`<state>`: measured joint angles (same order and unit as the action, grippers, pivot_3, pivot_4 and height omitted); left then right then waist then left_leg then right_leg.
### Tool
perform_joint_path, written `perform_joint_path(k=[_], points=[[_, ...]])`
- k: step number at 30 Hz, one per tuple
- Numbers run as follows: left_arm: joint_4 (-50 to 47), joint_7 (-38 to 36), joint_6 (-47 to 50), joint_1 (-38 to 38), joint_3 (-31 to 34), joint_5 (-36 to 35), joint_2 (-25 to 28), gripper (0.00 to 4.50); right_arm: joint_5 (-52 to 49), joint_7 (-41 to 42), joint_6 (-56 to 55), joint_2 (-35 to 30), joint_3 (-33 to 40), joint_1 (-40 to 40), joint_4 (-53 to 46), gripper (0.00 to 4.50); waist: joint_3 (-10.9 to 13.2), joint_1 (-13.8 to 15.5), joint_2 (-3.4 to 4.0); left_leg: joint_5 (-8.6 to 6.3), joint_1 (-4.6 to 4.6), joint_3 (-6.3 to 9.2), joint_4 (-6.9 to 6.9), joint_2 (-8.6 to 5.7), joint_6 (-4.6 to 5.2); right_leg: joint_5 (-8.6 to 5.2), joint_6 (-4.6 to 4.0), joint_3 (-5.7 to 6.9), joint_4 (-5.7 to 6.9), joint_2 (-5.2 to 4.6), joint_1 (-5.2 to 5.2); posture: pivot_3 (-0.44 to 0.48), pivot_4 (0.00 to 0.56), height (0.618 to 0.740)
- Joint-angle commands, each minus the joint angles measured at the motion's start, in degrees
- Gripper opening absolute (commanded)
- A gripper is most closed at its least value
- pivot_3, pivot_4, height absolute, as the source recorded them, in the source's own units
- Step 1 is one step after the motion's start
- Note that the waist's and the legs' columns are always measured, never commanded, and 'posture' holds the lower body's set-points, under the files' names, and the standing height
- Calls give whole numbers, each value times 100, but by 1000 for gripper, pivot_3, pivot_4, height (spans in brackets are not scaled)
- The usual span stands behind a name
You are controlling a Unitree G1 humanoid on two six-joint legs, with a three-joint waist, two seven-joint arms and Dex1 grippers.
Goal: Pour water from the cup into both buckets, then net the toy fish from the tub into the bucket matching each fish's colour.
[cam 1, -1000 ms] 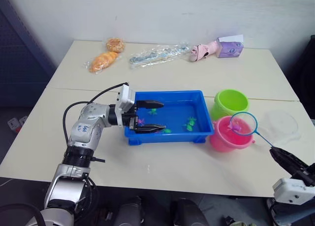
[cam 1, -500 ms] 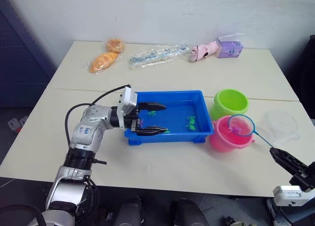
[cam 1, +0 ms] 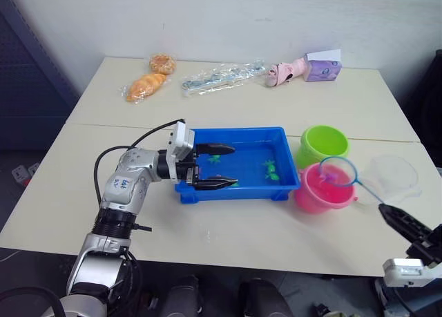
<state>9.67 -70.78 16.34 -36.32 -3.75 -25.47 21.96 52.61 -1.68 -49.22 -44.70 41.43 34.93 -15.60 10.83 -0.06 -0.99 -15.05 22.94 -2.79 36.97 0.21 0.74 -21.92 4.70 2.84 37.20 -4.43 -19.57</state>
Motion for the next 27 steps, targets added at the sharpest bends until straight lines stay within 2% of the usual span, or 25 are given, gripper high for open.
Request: perform_joint_path(k=[1,7,10,15,19,22,25,27], points=[[-93,18,-65,-96,29,-64,-31,4442,-163,58,252,54,132,21,-234,0,0,-6,0,0,0,-2,1,-1,0,0,0,-2,2,-1,0,0,150,740],[-94,42,-61,-87,60,-59,-37,4442,-309,184,416,116,156,59,-350,0,0,-3,0,0,-5,-3,2,0,0,0,0,-4,10,-1,-1,0,150,740],[-77,20,-87,-54,89,-36,31,4442,-848,282,356,45,152,121,-241,0,0,-1,0,0,-5,-3,2,-1,0,0,0,-4,11,-1,0,0,150,740],[103,-64,-147,-53,324,-46,388,4442,-4280,1608,902,-388,-513,404,-550,0,0,-45,0,-1,-15,-5,0,3,1,0,0,-5,10,0,9,0,150,740],[453,-148,-405,-24,711,-18,901,4442,-7525,2620,2452,-954,-1037,238,-1684,0,1,-106,1,-4,-37,-10,-3,8,8,0,0,-10,16,-1,25,0,150,740],[884,-229,-849,-36,944,94,1262,4442,-8458,3066,3580,-1461,-1249,-356,-2003,0,4,-147,-3,-9,-47,-7,-2,17,16,0,0,-6,17,0,35,0,150,740],[1260,-274,-1129,-57,1174,105,1554,4442,-8911,3365,4908,-2117,-1889,-1164,-2041,0,7,-137,-9,-25,-49,-4,1,16,41,0,-1,-3,15,-4,39,0,150,740],[1313,-292,-1157,14,1195,144,1708,4442,-8943,3392,5792,-2405,-2601,-2122,-1909,0,7,-135,-12,-27,-42,-4,2,15,44,0,-2,-3,13,-8,32,0,150,740]])
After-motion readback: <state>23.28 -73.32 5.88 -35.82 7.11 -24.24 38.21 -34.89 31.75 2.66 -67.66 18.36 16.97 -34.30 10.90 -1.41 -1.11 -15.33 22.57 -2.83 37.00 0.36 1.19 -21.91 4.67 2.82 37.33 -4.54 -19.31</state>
